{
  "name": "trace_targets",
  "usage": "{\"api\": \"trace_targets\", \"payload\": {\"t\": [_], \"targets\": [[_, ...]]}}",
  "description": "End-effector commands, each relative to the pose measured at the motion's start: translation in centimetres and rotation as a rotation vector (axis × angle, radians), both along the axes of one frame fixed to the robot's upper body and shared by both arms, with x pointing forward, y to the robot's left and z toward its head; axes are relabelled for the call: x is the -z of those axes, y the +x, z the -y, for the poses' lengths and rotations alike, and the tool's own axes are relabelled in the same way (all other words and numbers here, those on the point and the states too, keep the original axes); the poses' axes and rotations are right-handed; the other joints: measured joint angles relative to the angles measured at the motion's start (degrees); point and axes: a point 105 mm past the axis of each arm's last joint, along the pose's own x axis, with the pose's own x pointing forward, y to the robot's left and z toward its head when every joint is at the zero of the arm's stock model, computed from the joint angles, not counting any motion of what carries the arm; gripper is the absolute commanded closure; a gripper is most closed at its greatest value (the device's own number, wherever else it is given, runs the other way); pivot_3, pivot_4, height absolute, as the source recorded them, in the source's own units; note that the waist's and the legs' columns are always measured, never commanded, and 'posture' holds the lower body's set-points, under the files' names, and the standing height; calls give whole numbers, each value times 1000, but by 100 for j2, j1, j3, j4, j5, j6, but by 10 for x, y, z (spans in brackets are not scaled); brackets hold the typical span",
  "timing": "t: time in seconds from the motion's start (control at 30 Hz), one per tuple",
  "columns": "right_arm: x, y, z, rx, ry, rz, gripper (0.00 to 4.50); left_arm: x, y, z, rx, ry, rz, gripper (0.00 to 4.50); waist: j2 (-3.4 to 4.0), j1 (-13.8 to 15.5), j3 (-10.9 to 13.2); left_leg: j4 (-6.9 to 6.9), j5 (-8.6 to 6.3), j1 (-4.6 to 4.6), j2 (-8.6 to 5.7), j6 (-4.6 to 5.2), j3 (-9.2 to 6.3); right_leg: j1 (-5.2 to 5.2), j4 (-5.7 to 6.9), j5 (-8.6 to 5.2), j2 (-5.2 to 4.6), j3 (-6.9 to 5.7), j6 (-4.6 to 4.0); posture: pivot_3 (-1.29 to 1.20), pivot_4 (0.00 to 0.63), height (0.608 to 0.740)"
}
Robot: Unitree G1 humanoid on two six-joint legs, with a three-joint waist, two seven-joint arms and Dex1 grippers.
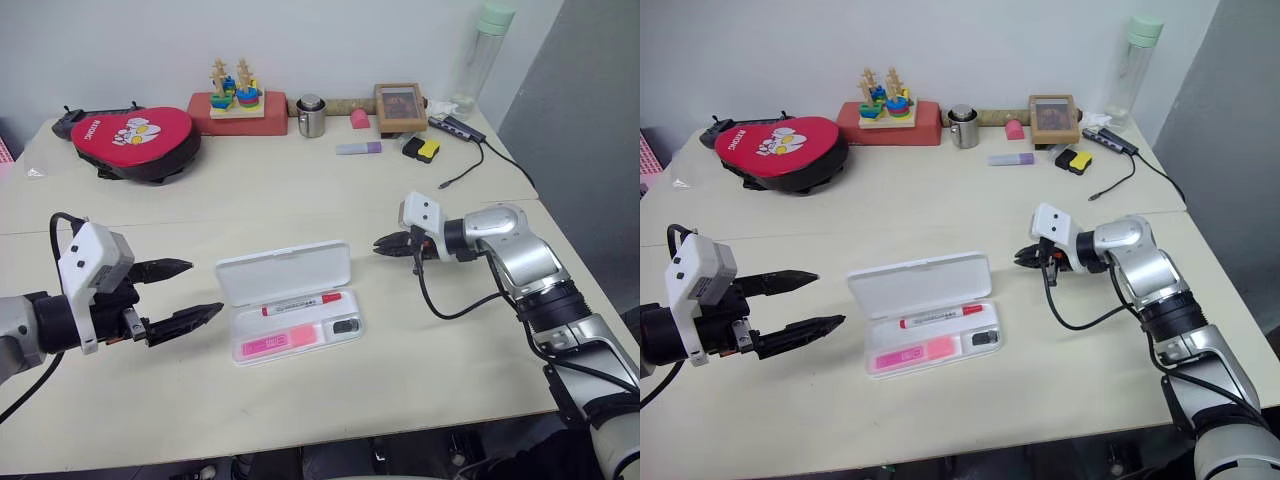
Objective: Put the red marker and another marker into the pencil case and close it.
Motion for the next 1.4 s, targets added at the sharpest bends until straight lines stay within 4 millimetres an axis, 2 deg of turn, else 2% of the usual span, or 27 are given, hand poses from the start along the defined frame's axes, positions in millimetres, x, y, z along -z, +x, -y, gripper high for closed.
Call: {"api": "trace_targets", "payload": {"t": [0.03, 0.3, 0.4, 0.8, 1.1, 1.37, 1.4], "targets": [[-20, 5, -9, -25, 29, 80, 4437, -6, -3, 1, 12, 32, 32, 0, 0, 0, 0, 0, 0, 0, 0, 0, -1, -1, 0, 0, 0, -1, 0, 0, 150, 740], [-29, -3, -33, -129, 48, 105, 4437, -5, -3, -1, 4, 38, 29, 0, 0, 2, 0, 0, 0, 0, 0, 0, -3, 0, 1, 0, 0, -2, 0, 0, 150, 740], [-36, -16, -43, -211, 56, 106, 4437, -3, -3, -2, -1, 42, 28, 0, 3, 2, 2, -1, 0, 0, 0, 0, -2, 0, 0, 0, 0, -1, 0, 0, 150, 740], [-35, -49, -44, -342, 8, 41, 4437, -1, -2, -1, -3, 35, 28, 0, 3, 10, 2, -2, 0, 2, 0, 0, -4, 0, 2, 0, 0, -2, 0, 0, 150, 740], [-12, -62, -59, -347, -22, -25, 4437, -2, -6, -12, -7, 51, -13, 0, 2, 9, 1, -2, 0, 3, 1, 0, -5, 0, 4, -2, 1, -4, -3, 0, 150, 740], [9, -64, -65, -321, -39, -90, 4437, 3, -6, -10, 5, 47, -26, 0, 2, 10, 1, -2, 0, 2, 1, 0, -5, 0, 3, -3, 1, -5, -4, 0, 150, 740], [20, -67, -64, -329, -64, -126, 4437, 5, -7, -9, 16, 54, -40, 0, 2, 9, 1, -3, 0, 2, 1, 0, -5, -1, 3, -3, 1, -5, -4, 0, 150, 740]]}}
